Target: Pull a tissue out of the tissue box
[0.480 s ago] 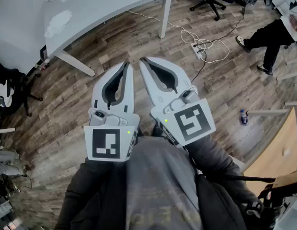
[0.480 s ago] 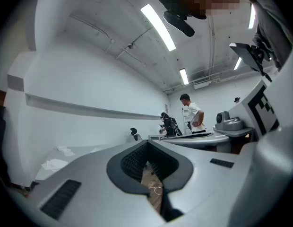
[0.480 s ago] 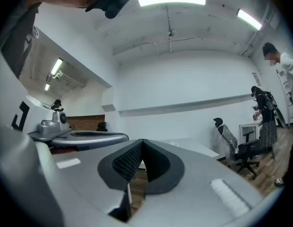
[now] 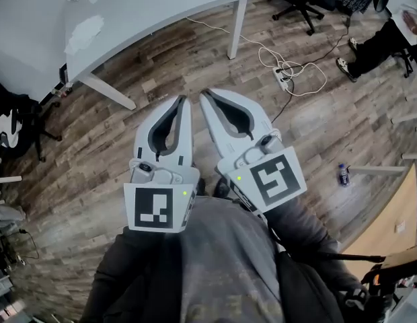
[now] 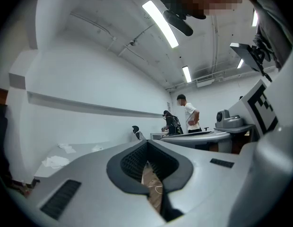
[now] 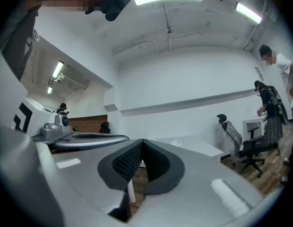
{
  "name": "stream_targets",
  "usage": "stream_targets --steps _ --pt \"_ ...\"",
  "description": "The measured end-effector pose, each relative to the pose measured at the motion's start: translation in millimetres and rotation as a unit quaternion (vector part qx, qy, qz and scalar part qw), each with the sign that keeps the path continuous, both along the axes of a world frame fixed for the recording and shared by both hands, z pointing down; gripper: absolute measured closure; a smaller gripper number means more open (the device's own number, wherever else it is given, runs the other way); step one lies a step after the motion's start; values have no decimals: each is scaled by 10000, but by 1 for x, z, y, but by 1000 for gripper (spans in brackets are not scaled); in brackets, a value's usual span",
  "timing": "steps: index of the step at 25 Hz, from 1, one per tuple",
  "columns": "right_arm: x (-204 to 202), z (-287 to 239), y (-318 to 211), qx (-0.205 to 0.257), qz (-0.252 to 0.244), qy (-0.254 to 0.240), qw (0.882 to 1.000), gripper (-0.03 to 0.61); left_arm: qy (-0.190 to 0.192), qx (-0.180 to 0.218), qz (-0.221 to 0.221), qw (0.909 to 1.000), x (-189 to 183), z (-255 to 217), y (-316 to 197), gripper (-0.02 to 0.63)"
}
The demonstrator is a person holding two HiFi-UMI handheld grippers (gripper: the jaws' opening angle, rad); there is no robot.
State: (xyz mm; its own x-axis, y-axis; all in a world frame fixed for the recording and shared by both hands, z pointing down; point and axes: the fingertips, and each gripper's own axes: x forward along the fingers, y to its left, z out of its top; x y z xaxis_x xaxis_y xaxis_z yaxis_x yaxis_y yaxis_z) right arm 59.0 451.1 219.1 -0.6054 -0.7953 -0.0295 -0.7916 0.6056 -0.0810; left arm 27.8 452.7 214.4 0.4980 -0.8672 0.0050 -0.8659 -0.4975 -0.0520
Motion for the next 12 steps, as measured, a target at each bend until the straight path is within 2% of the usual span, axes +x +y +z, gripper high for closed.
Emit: stream_targets --steps 6,12 --pt "-12 12 -45 -141 40 -51 9999 575 74 -116 -157 9998 -24 12 -48 615" --pt "-34 21 -139 -219 142 -93 9996 575 72 -183 -102 9998 -51 22 -141 615"
